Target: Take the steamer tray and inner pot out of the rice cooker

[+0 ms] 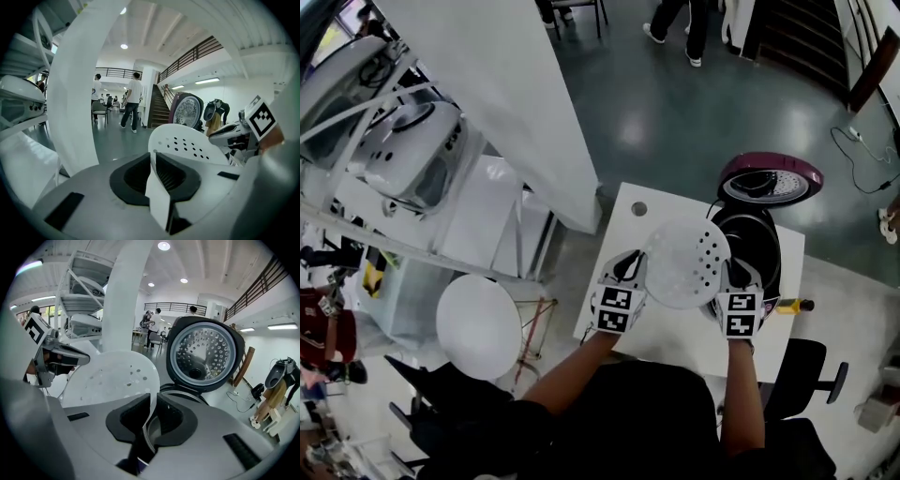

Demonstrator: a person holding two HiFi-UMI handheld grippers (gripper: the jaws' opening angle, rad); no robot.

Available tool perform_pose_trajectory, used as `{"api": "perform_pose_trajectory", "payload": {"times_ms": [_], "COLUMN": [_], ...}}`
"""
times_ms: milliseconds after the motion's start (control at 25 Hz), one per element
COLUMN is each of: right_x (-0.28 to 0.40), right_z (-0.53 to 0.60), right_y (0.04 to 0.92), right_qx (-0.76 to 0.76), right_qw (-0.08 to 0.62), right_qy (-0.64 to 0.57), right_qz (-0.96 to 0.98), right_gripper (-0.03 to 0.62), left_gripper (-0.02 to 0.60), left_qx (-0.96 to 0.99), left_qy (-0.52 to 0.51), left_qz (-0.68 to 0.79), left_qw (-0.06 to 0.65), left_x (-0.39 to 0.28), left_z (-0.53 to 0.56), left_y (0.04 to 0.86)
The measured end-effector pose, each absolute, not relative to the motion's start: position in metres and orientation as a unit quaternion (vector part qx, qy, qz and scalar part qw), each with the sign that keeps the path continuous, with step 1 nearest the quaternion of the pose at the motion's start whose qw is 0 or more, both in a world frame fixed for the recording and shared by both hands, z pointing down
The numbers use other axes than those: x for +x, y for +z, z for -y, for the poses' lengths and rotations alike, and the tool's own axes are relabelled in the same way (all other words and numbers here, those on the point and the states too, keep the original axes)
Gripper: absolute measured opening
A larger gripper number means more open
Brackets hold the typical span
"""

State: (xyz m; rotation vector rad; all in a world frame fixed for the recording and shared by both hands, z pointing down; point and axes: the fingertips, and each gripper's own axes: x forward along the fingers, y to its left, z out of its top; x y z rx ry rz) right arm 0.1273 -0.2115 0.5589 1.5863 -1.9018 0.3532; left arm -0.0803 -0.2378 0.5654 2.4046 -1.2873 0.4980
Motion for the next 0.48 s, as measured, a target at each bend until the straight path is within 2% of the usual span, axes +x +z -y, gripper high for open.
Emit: {"api": "perform_pose_trajectory", "payload": {"times_ms": [480], "right_x": [0.049], "right_z": [0.212], "right_y": [0.606], "right_qx": [0.582], "right_qw": [0.350], "right_qy": [0.159], "right_qz": [0.717], "right_gripper": [0.035], "left_gripper": [0.034], "left_qx": [0.836], "left_qy": [0.208], "left_qz": [0.464], "left_qw": [0.207], "left_x": [-0.159], "left_z": [0.241], "left_y": [0.613]}}
